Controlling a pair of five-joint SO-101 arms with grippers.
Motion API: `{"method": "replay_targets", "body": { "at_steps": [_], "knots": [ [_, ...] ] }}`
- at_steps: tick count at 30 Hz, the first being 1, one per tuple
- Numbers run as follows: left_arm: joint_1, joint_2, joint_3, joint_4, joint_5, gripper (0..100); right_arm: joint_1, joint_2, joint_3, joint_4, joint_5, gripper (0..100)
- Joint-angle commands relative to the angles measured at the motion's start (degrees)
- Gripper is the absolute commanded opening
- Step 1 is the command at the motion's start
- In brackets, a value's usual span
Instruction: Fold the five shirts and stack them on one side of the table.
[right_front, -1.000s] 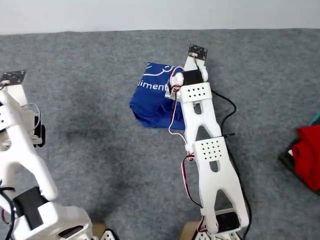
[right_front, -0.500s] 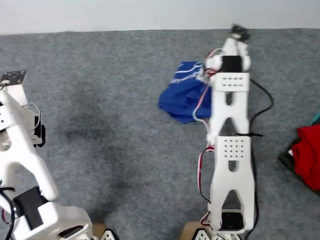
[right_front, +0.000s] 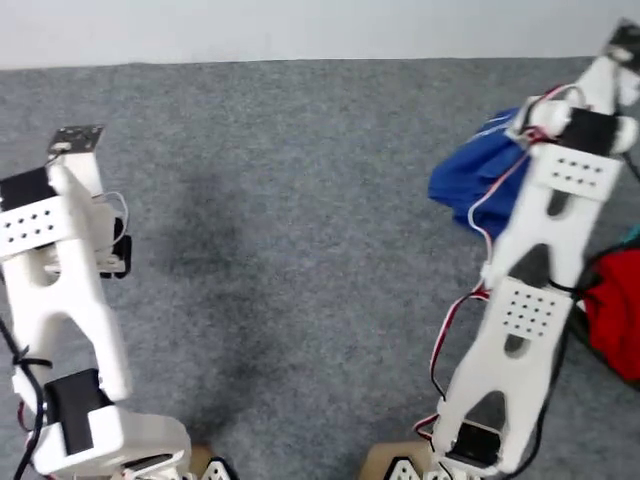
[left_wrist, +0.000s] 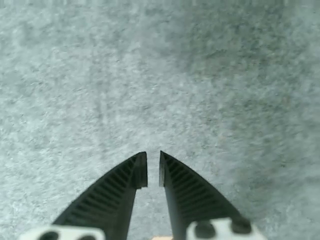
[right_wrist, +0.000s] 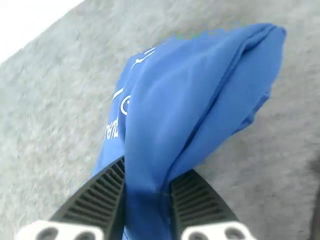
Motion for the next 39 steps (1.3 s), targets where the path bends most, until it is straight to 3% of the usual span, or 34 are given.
{"method": "replay_targets", "body": {
  "at_steps": [1,14,26,39],
  "knots": [
    [2.02,-1.93,-1.98,0.35,1.93,5,3.3,-6.73,-1.32,2.33,0.7,0.8],
    [2.37,-1.93,-2.15,0.0,1.67,5,14.55,-12.09,0.79,2.59,7.74,0.8],
    [2.29,-2.02,-2.15,0.44,1.85,5,20.35,-31.78,31.91,1.98,8.18,0.8],
    [2.29,-1.93,-2.07,0.18,1.85,5,28.88,-32.75,33.05,1.89,12.57,0.9]
  ]
}}
